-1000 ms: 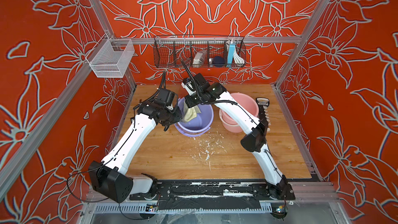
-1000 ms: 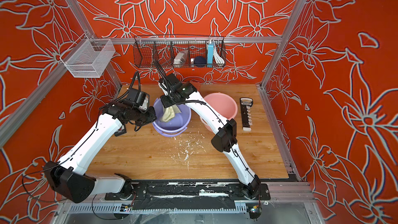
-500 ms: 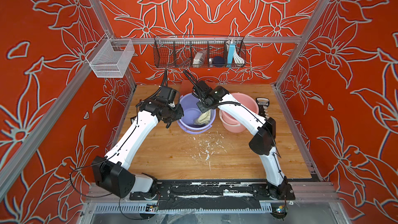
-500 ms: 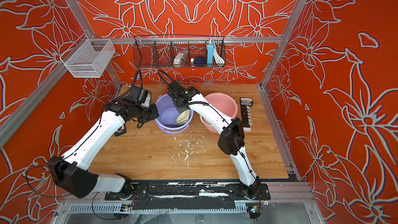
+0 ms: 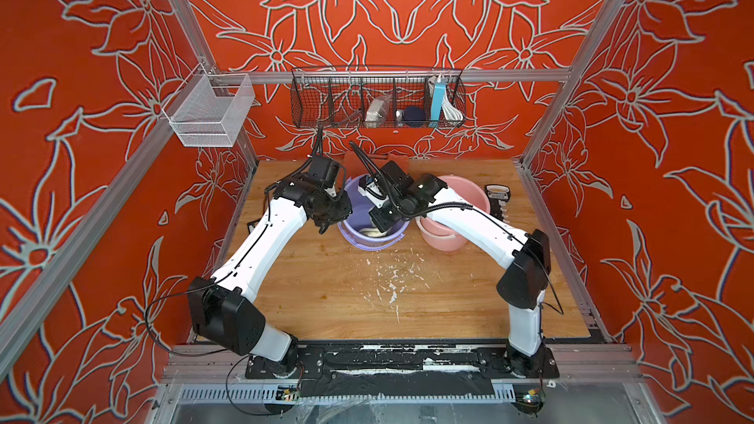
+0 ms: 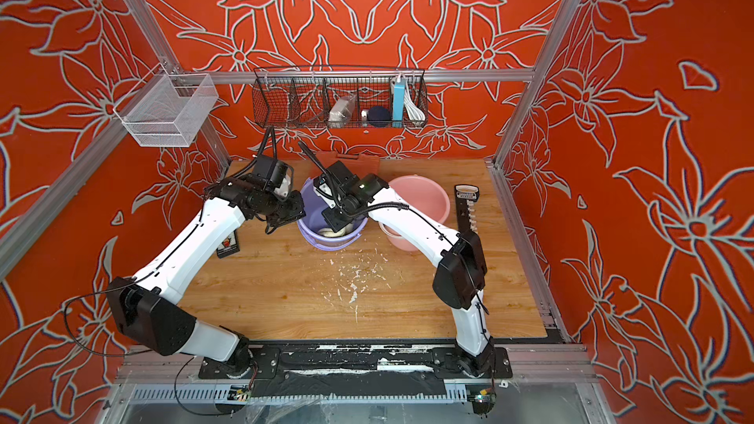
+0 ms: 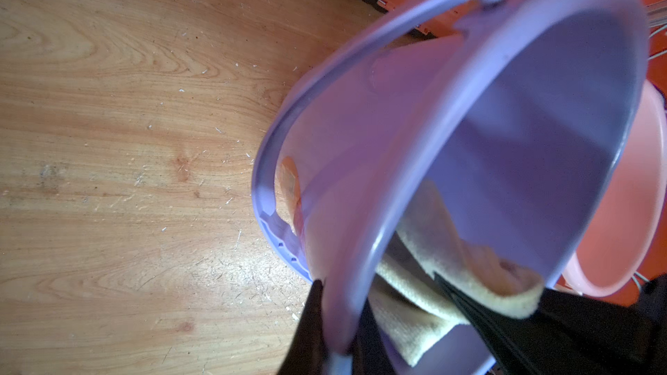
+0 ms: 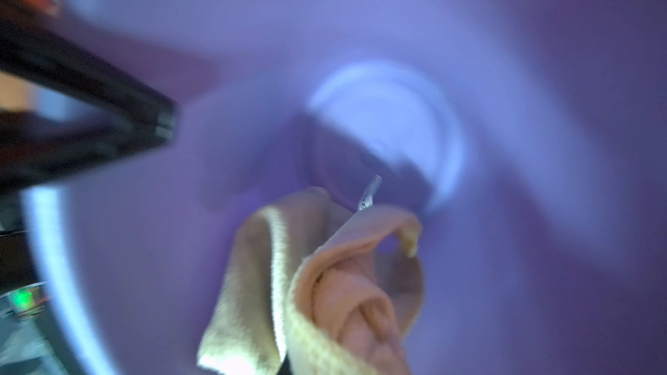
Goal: Wipe the inside of the bucket with a cloth
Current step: Wipe the dirt from the inside of the bucket.
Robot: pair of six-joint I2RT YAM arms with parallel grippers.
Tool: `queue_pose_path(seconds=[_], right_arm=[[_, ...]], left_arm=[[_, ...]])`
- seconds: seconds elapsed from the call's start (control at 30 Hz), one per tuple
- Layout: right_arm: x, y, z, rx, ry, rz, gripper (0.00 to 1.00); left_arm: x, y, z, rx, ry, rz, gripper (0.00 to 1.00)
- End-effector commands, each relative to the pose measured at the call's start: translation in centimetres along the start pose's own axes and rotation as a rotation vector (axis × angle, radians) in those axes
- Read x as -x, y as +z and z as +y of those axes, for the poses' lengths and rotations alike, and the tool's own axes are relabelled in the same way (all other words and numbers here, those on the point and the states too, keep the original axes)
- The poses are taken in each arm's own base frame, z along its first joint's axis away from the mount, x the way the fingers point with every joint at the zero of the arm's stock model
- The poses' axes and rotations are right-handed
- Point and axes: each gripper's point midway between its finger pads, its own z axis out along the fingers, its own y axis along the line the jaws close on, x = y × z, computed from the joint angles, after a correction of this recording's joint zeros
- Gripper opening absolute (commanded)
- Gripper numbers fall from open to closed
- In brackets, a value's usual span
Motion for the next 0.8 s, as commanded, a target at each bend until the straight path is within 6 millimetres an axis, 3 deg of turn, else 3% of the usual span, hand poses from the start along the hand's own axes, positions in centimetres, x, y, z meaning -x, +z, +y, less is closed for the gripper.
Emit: queue_pose_path(seconds=[0.0, 0.17, 0.57, 0.77], right_arm=[[2.9, 0.8, 3.5, 0.203, -0.016, -0.063, 0.0], [4.8, 3.1, 1.1, 0.084, -0.016, -0.09, 0.0], [7.3, 3.5, -6.5, -0.334, -0.02, -0.179, 0.0], [6.9, 2.4, -11.5, -0.617, -0.004, -0.121, 0.0]], left_arm=[[0.4, -1.6, -1.2, -0.065, 0.016, -0.024, 0.0], [-1.0, -2.2, -1.4, -0.102, 0.015, 0.01, 0.0], [-4.4, -2.6, -2.4, -0.186, -0.006, 0.18, 0.0], [-4.6, -3.2, -2.3, -0.189, -0.014, 0.17, 0.0]])
